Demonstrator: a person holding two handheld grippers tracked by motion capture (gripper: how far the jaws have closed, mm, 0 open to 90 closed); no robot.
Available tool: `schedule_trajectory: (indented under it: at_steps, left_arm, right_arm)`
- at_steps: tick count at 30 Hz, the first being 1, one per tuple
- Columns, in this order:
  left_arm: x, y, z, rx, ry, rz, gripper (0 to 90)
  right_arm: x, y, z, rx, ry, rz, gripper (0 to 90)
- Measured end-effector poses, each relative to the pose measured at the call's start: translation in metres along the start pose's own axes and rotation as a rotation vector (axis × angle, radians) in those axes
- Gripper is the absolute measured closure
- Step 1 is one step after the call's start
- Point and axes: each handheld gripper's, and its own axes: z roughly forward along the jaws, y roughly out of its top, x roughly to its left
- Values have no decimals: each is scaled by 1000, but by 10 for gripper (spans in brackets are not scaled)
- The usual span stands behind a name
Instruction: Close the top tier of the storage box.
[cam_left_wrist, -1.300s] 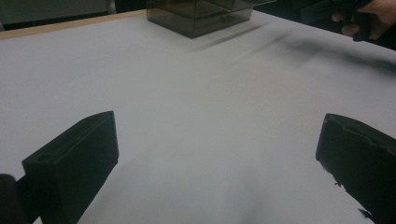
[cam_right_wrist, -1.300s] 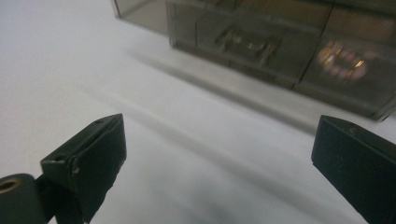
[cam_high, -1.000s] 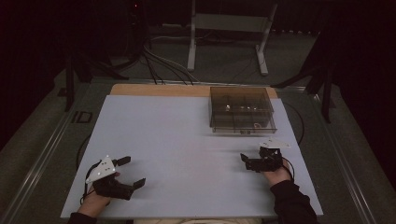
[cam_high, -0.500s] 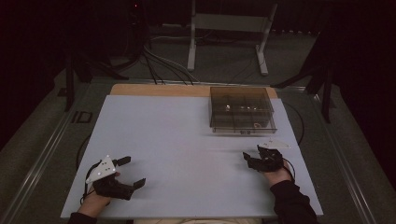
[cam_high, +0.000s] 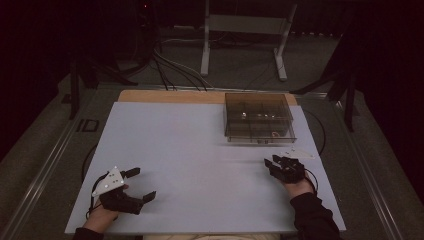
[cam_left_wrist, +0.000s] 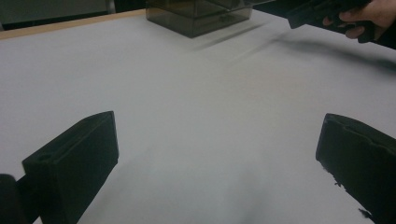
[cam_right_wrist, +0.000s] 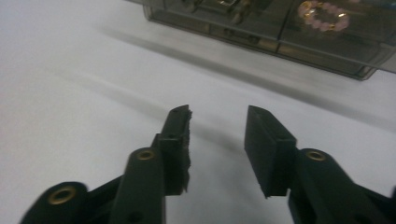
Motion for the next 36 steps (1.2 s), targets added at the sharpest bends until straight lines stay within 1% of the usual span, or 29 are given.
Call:
schedule_trajectory:
  at_steps: [3,5,10,11,13,16,21,29,36]
  left_arm:
    - [0,0,0,0,0,0,0]
    - [0,0,0,-1,0,0,0]
    - [0,0,0,0,0,0,0]
    - [0,0,0,-1,0,-1,0]
    - [0,0,0,-1,0,0,0]
    - [0,0,0,0,0,0,0]
    - [0,0,0,0,1,0,0]
    - [0,0,0,0,0,0,0]
    - [0,0,1,2,0,0,0]
  right_arm:
    - [-1,1,-1,-5,-10,4,686]
    - [-1,2,-1,-7,-14,-1,751]
    - [-2,4,-3,-10,-4,-3,888]
    - [-2,5,-3,-10,-3,-4,900]
    - [-3,6,-4,-15,-2,-4,900]
    - [-4,9,-4,-16,-6,-23,900]
    - [-5,13,-5,-28,-12,-27,900]
    - [-9,17,-6,-54,-26,-13,900]
    - [-11,20,-6,-86,-20,-7,900]
